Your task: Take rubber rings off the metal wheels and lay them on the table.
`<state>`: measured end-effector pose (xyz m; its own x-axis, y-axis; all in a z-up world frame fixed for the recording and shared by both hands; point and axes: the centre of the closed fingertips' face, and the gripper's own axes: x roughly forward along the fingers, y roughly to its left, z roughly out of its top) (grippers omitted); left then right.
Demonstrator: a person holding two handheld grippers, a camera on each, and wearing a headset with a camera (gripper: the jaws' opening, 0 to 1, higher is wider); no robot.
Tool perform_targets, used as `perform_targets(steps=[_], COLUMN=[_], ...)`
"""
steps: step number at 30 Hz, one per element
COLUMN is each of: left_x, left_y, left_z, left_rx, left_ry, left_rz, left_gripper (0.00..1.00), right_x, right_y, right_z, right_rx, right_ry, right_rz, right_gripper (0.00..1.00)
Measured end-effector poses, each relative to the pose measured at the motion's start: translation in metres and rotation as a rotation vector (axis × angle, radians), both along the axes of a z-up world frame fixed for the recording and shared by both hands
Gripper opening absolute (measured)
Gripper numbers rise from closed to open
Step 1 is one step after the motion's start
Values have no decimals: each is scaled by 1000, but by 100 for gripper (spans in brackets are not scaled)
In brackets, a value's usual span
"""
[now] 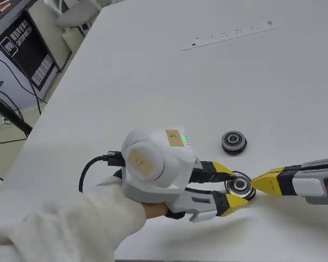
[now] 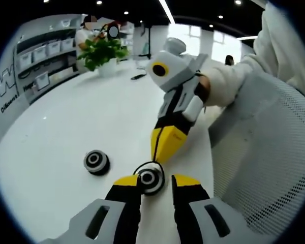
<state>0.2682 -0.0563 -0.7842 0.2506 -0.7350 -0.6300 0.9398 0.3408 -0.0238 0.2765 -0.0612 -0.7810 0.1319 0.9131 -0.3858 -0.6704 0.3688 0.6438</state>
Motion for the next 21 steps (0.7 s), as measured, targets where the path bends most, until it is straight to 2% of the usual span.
perform_targets(steps=[4,9,12,16,21], left_x=[-4,-5,-6,-12,-17], left_y=[-1,-1,0,6,19], left_z=[4,17,27,37,43], left_rx=[11,1,-9,-22,0], left_ry=[-10,-39,-46,-41,-57], left_rz=[-29,-40,-48,-52,-64], left_gripper=[24,38,41,47,54], right_x=[-3,-3,-6,-7,-5], right_y=[-6,-13,-16,-22,-29], right_z=[8,18,25,39,57], right_rx=[-12,4,1,7,26], right_ry=[-17,-19,-29,-51,-56], right_rz=[-6,-52,-66,-97,-135], right_gripper=[0,0,0,0,0])
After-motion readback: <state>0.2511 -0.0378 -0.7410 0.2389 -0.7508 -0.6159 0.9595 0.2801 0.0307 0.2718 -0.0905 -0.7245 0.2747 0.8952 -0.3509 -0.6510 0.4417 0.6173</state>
